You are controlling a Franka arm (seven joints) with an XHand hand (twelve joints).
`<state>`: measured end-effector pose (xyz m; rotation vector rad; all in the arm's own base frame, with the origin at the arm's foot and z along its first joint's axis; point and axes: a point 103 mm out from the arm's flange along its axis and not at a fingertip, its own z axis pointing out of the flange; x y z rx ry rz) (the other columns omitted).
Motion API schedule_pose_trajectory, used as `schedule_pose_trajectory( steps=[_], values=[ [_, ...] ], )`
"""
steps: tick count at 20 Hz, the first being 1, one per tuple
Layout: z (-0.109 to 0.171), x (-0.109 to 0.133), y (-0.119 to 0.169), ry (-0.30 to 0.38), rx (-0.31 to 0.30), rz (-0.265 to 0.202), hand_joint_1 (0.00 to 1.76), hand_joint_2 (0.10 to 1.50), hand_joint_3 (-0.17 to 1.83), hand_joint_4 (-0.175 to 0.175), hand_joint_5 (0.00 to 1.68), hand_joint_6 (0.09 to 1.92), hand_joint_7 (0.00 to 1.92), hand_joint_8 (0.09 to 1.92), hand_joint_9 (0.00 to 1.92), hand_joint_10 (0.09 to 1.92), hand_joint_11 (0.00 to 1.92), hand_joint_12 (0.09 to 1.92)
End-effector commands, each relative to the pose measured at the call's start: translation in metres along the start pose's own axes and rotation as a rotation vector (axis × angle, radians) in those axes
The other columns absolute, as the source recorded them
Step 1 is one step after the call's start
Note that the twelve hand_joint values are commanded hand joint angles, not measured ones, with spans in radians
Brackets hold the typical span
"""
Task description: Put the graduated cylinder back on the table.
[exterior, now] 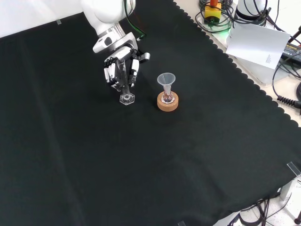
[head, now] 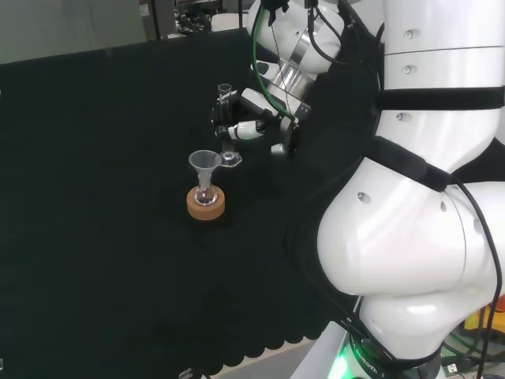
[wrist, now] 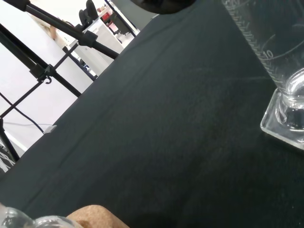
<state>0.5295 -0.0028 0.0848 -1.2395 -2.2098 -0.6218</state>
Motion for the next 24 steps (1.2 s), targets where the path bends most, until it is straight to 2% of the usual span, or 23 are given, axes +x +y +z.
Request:
schedule_pose_trajectory(
  steps=[1,3,6,16,21,24],
  values=[
    [-0.003,-0.002,-0.002,0.004,0.016,0.004,1.1,1.11,-0.01,-0.056,0.9,0.99,0.91,0.59,1.26,0.09,0.94,1.0],
    [-0.003,-0.002,-0.002,0.005,0.021,0.008,1.1,1.08,-0.05,-0.052,0.84,0.85,0.86,0.58,1.22,0.09,0.88,1.04],
    [-0.003,-0.004,-0.002,0.011,0.028,0.016,1.07,1.09,-0.15,-0.049,0.8,0.77,0.81,0.59,1.17,0.09,0.8,1.09],
    [-0.003,-0.004,-0.002,0.011,0.02,0.027,1.0,1.03,-0.17,-0.041,0.71,0.74,0.73,0.59,1.09,0.09,0.65,1.18],
    [-0.006,-0.004,-0.002,0.011,0.022,0.028,0.9,0.95,-0.17,-0.058,0.49,0.71,0.62,0.61,1.01,0.09,0.53,1.25],
    [-0.012,-0.002,-0.002,0.015,0.021,0.035,0.87,0.92,-0.17,-0.063,0.44,0.68,0.57,0.62,0.96,0.09,0.48,1.27]
  ],
)
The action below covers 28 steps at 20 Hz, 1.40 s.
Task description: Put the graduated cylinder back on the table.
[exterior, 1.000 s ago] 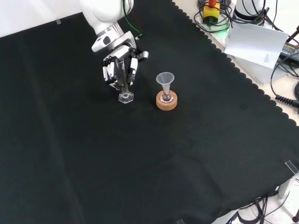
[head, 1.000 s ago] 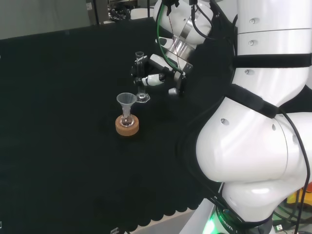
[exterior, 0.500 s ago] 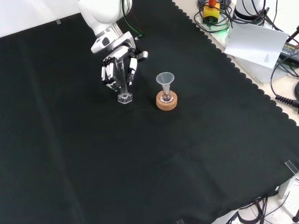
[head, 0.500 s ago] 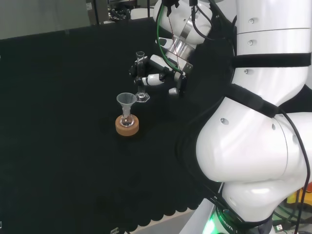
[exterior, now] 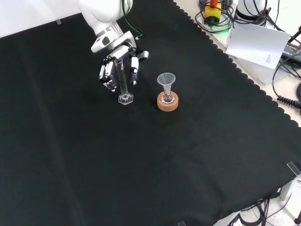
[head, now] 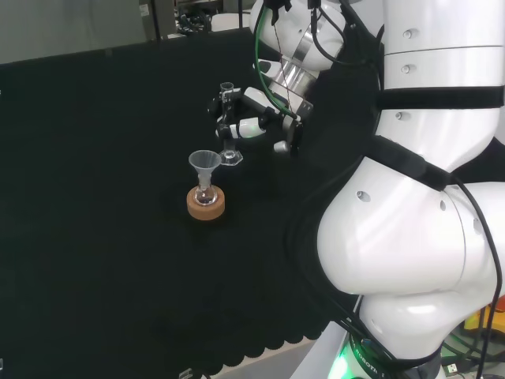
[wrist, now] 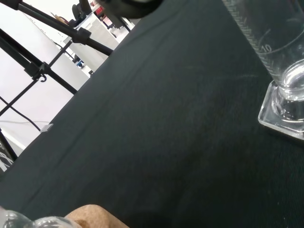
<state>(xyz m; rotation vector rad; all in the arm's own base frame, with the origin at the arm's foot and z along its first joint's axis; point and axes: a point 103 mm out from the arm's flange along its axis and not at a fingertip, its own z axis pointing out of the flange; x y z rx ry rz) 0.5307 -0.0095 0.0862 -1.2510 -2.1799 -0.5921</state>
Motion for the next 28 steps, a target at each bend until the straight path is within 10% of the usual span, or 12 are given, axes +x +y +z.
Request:
schedule_pose_trajectory(
  steps=[1,16,28],
  values=[
    [-0.011,0.003,-0.002,0.004,-0.004,0.008,0.85,0.92,-0.17,-0.065,0.42,0.66,0.54,0.63,0.94,0.09,0.46,1.28],
    [-0.082,0.031,-0.043,-0.136,0.0,0.126,0.73,0.86,-0.17,-0.083,0.28,0.19,0.07,0.69,0.53,0.09,0.05,1.45],
    [-0.154,0.106,-0.099,-0.317,-0.098,0.2,0.71,0.86,-0.17,-0.084,0.25,0.11,0.05,0.7,0.52,0.09,0.02,1.46]
  ],
)
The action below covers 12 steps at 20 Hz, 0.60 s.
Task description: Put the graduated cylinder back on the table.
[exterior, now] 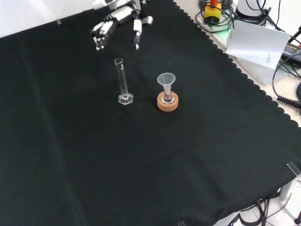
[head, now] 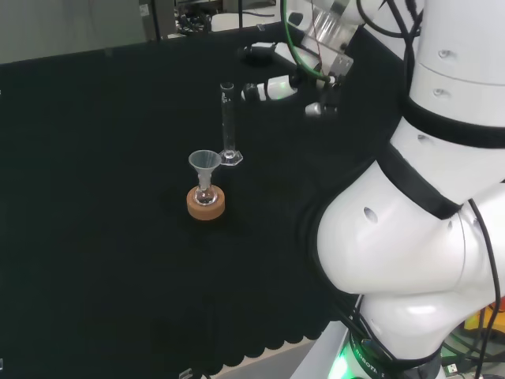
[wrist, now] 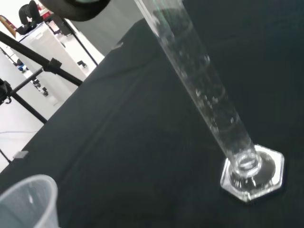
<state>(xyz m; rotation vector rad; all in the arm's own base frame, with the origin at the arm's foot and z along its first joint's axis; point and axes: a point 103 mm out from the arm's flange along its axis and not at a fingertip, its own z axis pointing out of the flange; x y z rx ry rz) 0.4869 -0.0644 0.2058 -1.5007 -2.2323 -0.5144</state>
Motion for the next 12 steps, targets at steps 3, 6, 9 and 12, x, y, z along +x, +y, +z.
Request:
schedule_pose_trajectory(
  steps=[3,6,9,12],
  values=[
    [-0.069,0.048,-0.063,-0.173,-0.068,0.12,0.74,0.87,-0.17,-0.085,0.27,0.11,0.07,0.71,0.53,0.09,0.03,1.45],
    [-0.082,0.063,-0.072,-0.211,-0.066,0.14,0.75,0.88,-0.17,-0.085,0.29,0.09,0.08,0.7,0.53,0.09,0.04,1.44],
    [-0.092,0.073,-0.08,-0.241,-0.065,0.162,0.76,0.9,-0.16,-0.085,0.3,0.09,0.09,0.71,0.54,0.09,0.05,1.43],
    [-0.101,0.083,-0.086,-0.263,-0.058,0.179,0.76,0.9,-0.16,-0.084,0.31,0.09,0.1,0.71,0.54,0.09,0.06,1.43]
  ],
)
